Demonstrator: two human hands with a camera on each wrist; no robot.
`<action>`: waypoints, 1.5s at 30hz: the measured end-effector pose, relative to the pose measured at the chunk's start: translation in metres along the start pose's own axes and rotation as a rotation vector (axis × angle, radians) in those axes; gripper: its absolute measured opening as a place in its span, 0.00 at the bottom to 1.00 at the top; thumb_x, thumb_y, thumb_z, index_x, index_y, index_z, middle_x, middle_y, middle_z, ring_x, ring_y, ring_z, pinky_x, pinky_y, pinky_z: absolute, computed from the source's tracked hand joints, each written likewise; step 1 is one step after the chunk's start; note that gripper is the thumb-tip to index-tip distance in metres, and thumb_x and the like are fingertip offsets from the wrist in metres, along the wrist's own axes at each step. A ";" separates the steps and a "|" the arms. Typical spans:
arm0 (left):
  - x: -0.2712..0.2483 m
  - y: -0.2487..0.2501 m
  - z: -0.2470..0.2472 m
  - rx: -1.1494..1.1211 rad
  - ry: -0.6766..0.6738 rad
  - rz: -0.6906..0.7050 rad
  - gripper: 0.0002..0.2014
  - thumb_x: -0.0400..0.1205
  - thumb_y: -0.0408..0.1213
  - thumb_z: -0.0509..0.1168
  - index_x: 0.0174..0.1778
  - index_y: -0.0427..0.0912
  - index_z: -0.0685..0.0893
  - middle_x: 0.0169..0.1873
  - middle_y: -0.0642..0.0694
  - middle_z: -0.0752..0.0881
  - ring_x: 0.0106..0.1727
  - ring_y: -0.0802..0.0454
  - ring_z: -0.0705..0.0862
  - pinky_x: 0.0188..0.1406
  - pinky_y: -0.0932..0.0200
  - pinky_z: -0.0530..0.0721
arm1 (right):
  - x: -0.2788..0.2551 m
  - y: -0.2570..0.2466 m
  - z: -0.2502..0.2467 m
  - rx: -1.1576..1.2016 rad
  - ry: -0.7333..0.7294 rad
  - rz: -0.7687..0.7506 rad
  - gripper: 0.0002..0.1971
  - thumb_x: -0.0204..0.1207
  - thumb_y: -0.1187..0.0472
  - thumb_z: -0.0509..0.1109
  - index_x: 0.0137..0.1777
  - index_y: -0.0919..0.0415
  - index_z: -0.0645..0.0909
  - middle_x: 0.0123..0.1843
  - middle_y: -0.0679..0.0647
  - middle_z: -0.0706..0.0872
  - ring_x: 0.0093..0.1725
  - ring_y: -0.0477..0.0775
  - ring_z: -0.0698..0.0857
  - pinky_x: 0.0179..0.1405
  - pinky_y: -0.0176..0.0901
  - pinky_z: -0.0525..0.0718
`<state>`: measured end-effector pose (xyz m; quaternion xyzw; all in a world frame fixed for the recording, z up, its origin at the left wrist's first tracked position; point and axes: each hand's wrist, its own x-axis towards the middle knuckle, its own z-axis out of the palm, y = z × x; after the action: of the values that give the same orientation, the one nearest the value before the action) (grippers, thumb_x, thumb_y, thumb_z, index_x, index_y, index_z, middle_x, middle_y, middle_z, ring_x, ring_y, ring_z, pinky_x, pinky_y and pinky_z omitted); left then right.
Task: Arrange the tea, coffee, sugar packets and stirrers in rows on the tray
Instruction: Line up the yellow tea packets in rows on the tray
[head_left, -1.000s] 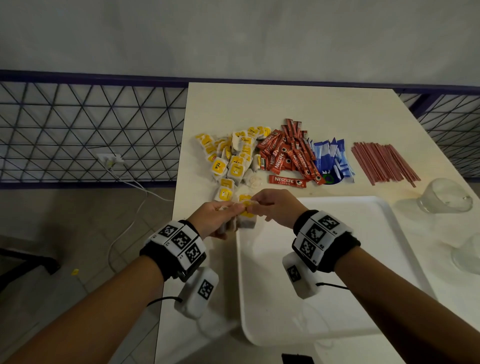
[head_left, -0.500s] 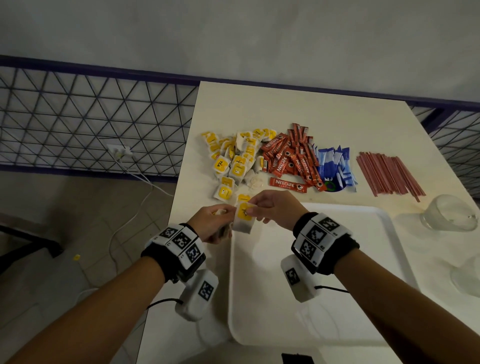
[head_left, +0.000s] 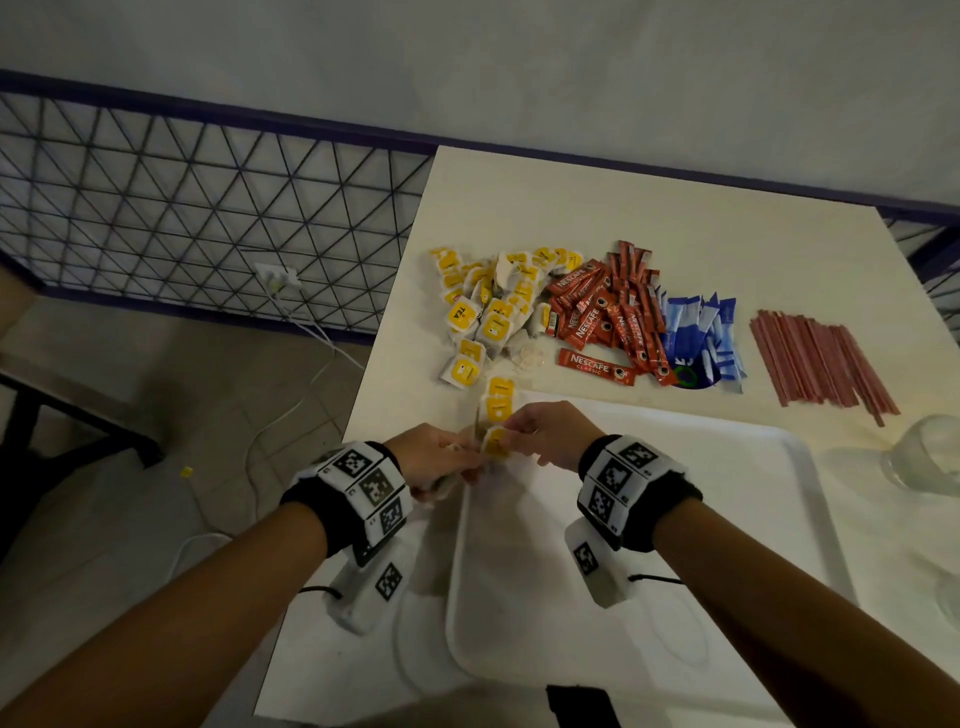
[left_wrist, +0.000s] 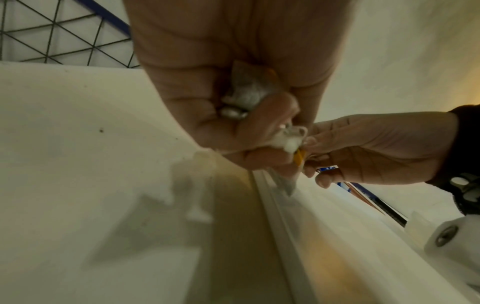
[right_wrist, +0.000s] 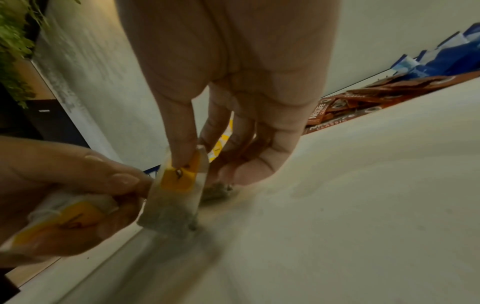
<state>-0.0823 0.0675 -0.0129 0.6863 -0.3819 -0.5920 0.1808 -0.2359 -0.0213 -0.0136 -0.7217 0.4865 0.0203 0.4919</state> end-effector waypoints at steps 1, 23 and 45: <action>0.001 -0.002 -0.002 -0.014 0.026 -0.003 0.14 0.81 0.42 0.65 0.51 0.34 0.85 0.31 0.35 0.78 0.10 0.60 0.65 0.12 0.72 0.65 | 0.002 0.000 0.000 -0.024 0.015 -0.003 0.13 0.74 0.58 0.72 0.56 0.63 0.83 0.41 0.50 0.81 0.41 0.49 0.78 0.33 0.30 0.74; 0.034 0.021 -0.009 0.265 0.236 0.048 0.20 0.72 0.49 0.74 0.52 0.48 0.72 0.59 0.40 0.82 0.48 0.47 0.80 0.31 0.61 0.71 | 0.019 -0.016 -0.006 -0.181 0.178 0.016 0.11 0.75 0.56 0.71 0.52 0.63 0.83 0.44 0.51 0.79 0.45 0.49 0.76 0.36 0.35 0.72; 0.043 0.018 -0.009 0.296 0.281 0.045 0.18 0.76 0.45 0.69 0.58 0.42 0.76 0.58 0.39 0.83 0.57 0.41 0.81 0.50 0.57 0.75 | 0.025 -0.005 0.005 0.161 0.336 0.070 0.03 0.76 0.66 0.67 0.48 0.59 0.79 0.49 0.55 0.83 0.46 0.55 0.81 0.56 0.50 0.83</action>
<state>-0.0793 0.0224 -0.0268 0.7725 -0.4512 -0.4236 0.1425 -0.2166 -0.0342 -0.0251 -0.6559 0.5868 -0.1225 0.4588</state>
